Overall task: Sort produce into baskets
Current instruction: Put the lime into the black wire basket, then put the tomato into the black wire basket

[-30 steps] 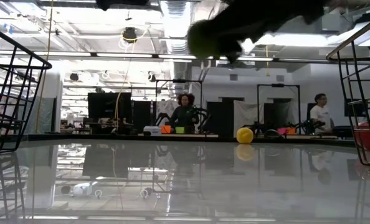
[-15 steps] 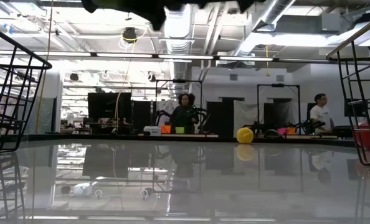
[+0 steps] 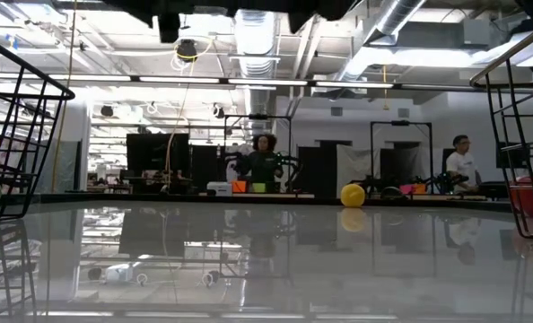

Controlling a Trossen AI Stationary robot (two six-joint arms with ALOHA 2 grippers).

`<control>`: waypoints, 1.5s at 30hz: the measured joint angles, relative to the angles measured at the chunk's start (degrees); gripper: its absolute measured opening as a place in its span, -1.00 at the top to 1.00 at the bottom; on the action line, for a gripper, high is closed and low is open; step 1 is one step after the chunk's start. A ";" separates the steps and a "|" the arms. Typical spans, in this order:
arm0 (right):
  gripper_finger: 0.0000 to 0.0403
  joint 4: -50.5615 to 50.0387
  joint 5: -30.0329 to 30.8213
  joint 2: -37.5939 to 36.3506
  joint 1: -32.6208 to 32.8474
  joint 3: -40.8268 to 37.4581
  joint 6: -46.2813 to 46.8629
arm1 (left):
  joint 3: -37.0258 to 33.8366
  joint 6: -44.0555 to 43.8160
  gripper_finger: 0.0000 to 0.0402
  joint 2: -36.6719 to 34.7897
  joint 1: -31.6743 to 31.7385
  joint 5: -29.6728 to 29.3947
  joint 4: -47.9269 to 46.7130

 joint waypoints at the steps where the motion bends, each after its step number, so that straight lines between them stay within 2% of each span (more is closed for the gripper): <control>1: -0.16 0.18 0.17 0.57 0.00 0.63 0.05 | 0.00 0.00 -0.66 -0.21 -0.01 -1.06 -0.01; 6: -0.16 0.26 0.15 4.31 0.11 4.83 0.24 | 0.00 -0.97 -0.66 -1.44 0.44 -3.24 0.48; 12: -0.19 -0.19 0.16 10.48 0.31 11.15 1.66 | 0.00 -2.25 -0.66 -1.80 2.95 -0.92 0.43; 16: -0.32 -3.50 0.07 12.57 0.33 14.48 1.66 | 0.00 -2.42 -0.66 -1.74 3.85 1.37 0.44; 25: -0.65 -10.35 -0.29 12.06 -1.01 15.73 1.93 | 0.00 -2.84 -0.66 -1.72 3.99 3.57 0.40; 34: -0.64 -33.74 1.34 1.84 -2.43 15.18 -4.60 | -0.32 -3.20 -0.66 -1.72 3.99 10.78 -1.31; 38: -0.61 -39.75 5.61 -5.58 -3.34 7.27 -6.30 | -4.35 -3.46 -0.66 -1.71 3.99 13.14 0.67; 45: -0.59 -37.06 16.52 -25.06 -5.51 -21.97 1.56 | -13.95 -5.33 -0.66 -1.64 3.98 16.53 8.18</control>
